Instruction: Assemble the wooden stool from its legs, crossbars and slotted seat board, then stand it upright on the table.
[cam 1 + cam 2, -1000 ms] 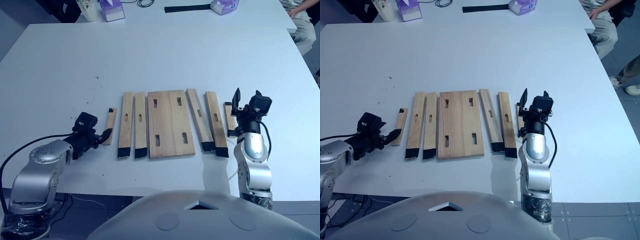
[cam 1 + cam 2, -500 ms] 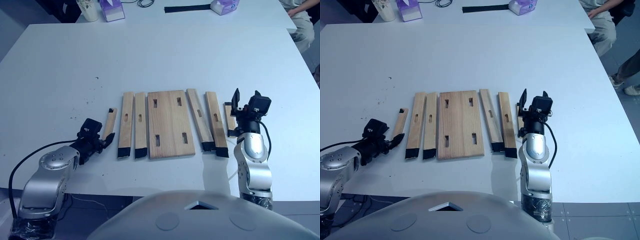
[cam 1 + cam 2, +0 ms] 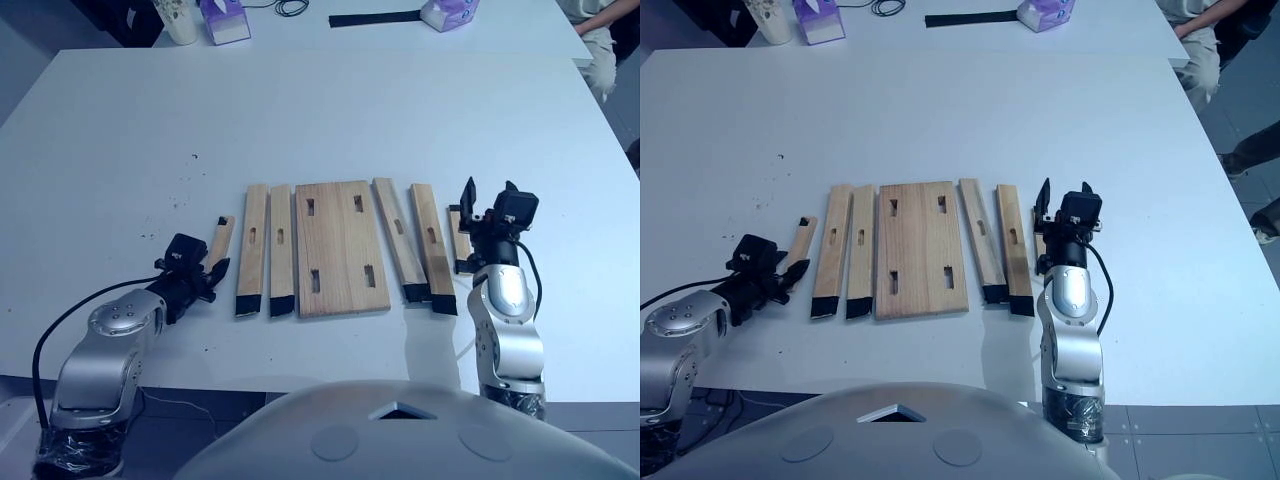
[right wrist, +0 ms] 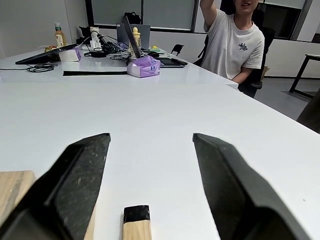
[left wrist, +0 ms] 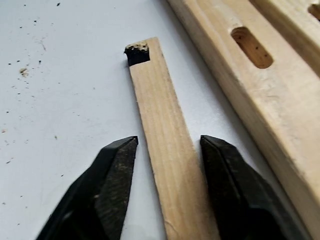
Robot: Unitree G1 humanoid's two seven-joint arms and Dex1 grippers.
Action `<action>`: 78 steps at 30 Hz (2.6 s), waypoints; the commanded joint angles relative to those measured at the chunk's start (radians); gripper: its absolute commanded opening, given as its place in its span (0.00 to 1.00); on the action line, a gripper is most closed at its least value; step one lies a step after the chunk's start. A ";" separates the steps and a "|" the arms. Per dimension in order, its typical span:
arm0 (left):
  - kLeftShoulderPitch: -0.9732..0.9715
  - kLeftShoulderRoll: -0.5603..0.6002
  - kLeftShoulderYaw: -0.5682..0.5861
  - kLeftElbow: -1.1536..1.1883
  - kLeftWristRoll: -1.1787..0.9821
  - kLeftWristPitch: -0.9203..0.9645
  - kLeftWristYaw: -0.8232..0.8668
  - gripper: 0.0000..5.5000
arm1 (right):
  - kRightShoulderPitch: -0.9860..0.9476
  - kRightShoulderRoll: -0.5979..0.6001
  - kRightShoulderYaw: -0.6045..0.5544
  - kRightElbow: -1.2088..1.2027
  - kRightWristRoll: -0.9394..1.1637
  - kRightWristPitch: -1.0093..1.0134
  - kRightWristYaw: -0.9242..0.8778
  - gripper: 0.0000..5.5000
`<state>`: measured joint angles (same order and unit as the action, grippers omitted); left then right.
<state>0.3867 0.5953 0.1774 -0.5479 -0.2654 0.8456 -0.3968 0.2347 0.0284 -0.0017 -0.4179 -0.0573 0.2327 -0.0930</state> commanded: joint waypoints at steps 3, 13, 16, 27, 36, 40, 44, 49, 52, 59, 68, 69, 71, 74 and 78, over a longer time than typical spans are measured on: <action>0.048 -0.016 0.009 0.037 -0.016 0.111 0.020 0.24 | -0.018 -0.014 -0.001 0.000 -0.003 0.014 0.013 0.55; -0.159 -0.092 0.102 0.064 -0.062 0.082 0.090 0.24 | -0.083 -0.033 -0.030 0.036 0.004 0.006 0.021 0.55; -0.284 -0.090 0.145 0.064 -0.082 0.019 0.090 0.24 | -0.098 -0.055 -0.059 0.022 0.011 0.007 0.030 0.55; -0.588 -0.128 0.172 -0.065 -0.476 -0.094 -0.122 0.24 | -0.322 -0.285 -0.136 -0.174 0.615 0.275 0.498 0.55; -0.651 -0.139 0.062 -0.164 -0.907 -0.022 -0.167 0.24 | -0.576 -0.582 -0.170 -0.134 1.231 0.625 0.838 0.58; -0.600 -0.093 0.036 -0.162 -0.942 -0.024 -0.212 0.24 | -0.630 -0.650 -0.167 -0.096 1.299 0.674 0.880 0.66; -0.566 -0.073 0.015 -0.149 -0.918 -0.050 -0.230 0.24 | -0.629 -0.679 -0.153 -0.099 1.326 0.693 0.905 0.66; -0.544 -0.056 -0.017 -0.173 -0.914 -0.068 -0.245 0.24 | -0.623 -0.677 -0.113 -0.100 1.285 0.677 0.908 0.66; -0.539 -0.054 -0.027 -0.176 -0.936 -0.071 -0.231 0.24 | -0.617 -0.677 -0.078 -0.106 1.228 0.655 0.912 0.66; -0.510 -0.040 -0.049 -0.182 -0.953 -0.078 -0.223 0.24 | -0.620 -0.662 -0.070 -0.102 1.242 0.657 0.920 0.66; -0.484 -0.031 -0.083 -0.177 -0.924 -0.096 -0.237 0.24 | -0.629 -0.661 -0.080 -0.100 1.281 0.675 0.915 0.66; -0.482 -0.033 -0.087 -0.175 -0.919 -0.099 -0.238 0.24 | -0.632 -0.660 -0.083 -0.098 1.291 0.678 0.910 0.66; -0.481 -0.038 -0.095 -0.170 -0.914 -0.104 -0.233 0.24 | -0.636 -0.662 -0.085 -0.094 1.311 0.683 0.904 0.61; -0.480 -0.037 -0.102 -0.171 -0.920 -0.107 -0.234 0.24 | -0.632 -0.672 -0.083 -0.098 1.337 0.693 0.911 0.51; -0.483 -0.029 -0.105 -0.169 -0.937 -0.099 -0.241 0.24 | -0.625 -0.683 -0.078 -0.106 1.341 0.696 0.921 0.39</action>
<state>-0.0953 0.5506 0.0749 -0.7178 -1.1965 0.7456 -0.6395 -0.3797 -0.6401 -0.0814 -0.5080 1.2640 0.9139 0.8163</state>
